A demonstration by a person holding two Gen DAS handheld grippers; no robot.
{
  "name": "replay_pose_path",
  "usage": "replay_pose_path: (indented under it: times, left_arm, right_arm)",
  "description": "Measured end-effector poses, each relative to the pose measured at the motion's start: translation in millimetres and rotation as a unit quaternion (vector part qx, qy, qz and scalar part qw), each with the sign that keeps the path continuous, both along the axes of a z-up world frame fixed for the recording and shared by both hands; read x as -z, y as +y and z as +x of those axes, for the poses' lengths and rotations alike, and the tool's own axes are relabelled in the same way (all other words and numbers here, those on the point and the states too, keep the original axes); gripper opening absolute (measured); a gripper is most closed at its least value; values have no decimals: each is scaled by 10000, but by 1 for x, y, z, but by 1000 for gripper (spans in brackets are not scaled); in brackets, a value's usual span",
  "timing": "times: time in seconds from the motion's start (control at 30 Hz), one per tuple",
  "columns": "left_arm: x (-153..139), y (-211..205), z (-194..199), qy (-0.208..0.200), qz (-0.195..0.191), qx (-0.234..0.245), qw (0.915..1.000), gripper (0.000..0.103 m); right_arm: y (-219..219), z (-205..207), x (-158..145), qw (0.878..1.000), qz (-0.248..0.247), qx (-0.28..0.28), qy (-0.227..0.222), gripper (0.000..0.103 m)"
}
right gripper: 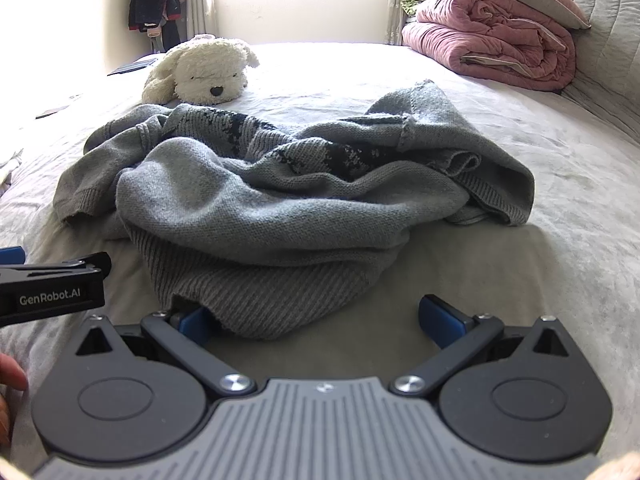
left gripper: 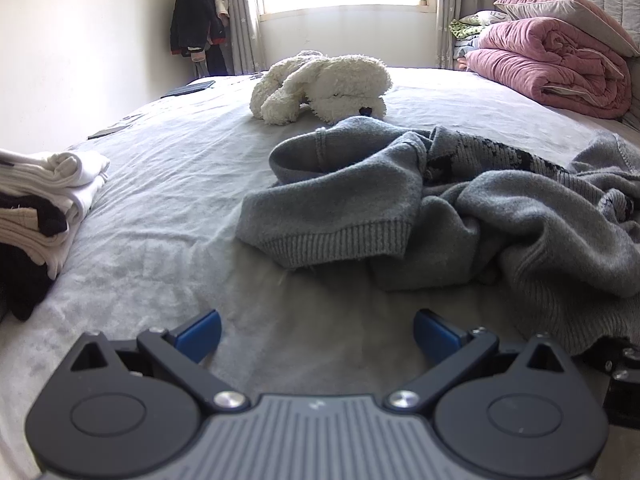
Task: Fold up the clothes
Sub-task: 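Reach both grippers toward the crumpled grey sweater and grasp its edges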
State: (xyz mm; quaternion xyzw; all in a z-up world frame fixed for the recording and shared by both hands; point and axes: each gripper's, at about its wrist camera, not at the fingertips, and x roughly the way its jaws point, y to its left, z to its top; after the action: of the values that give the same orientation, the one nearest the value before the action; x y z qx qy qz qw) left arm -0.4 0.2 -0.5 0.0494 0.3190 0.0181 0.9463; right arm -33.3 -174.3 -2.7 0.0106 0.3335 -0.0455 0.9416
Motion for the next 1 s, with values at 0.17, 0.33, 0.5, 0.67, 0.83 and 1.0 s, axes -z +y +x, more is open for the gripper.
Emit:
replay_pose_path:
  times: [0.17,0.33,0.5,0.67,0.83,1.0]
  left_arm:
    - [3,1,-2,-6,-100,-38,9999,103]
    - [2,-4,-6,-12,-54,-41,10000,103]
    - [-5,-10,-13,76,-92,-170,9998,103]
    - [-10,-14,-17,150,-46,-96,9998,103]
    - [-16,-17,-22,181,114,5,9998,103]
    - [-30,-20,-30,98,168,86,9998,103]
  right_arm:
    - [4,0,1,10000,-13,-79,41,103]
    - [-2,3,1,9996,-27,-293,14,103]
    - [-9,-2,-3,9991,20,-410,47,103]
    - [-14,-2,-8,9986,141,-378,327,103]
    - [-17,-3,-17,9974,262,-358,562,103]
    - [-21,0,-28,9961,352,-297,753,103]
